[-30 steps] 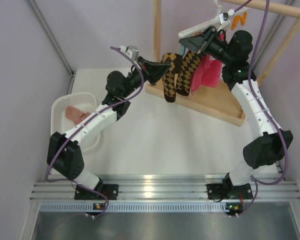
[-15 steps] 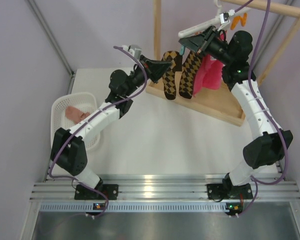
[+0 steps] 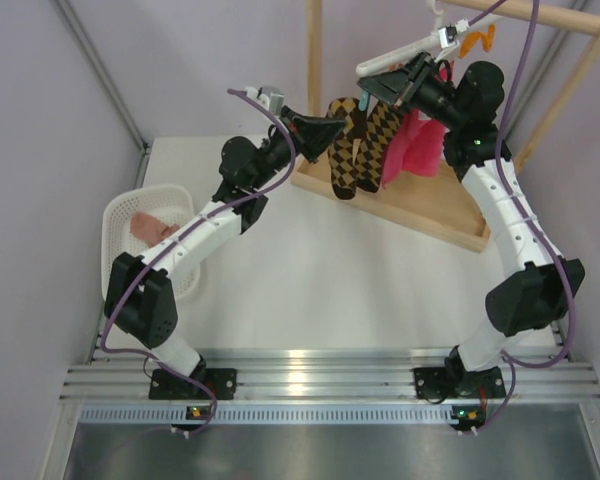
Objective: Clip the socks to the hanger
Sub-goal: Clamp the sock onto the hanger.
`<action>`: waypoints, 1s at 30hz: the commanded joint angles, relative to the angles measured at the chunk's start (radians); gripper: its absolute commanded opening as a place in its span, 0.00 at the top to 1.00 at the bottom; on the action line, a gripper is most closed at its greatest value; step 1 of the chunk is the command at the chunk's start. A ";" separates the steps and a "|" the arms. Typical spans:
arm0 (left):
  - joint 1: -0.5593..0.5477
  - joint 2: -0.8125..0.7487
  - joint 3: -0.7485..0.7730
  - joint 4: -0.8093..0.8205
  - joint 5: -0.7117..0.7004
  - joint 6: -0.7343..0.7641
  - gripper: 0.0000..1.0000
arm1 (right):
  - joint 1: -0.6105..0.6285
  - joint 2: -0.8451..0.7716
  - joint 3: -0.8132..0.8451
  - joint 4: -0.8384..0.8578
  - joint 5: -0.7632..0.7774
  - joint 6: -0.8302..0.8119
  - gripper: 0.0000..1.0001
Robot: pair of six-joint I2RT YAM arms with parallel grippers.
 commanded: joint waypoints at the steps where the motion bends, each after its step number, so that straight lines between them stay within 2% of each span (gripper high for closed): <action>1: -0.007 -0.051 0.009 0.072 0.027 -0.004 1.00 | -0.022 0.025 -0.001 0.005 0.040 0.053 1.00; 17: -0.018 0.003 0.095 0.075 0.000 0.022 1.00 | -0.023 0.020 -0.007 0.011 0.027 0.050 0.99; 30: -0.018 0.021 0.112 0.047 -0.006 0.041 1.00 | -0.026 0.025 0.004 0.026 0.014 0.066 0.69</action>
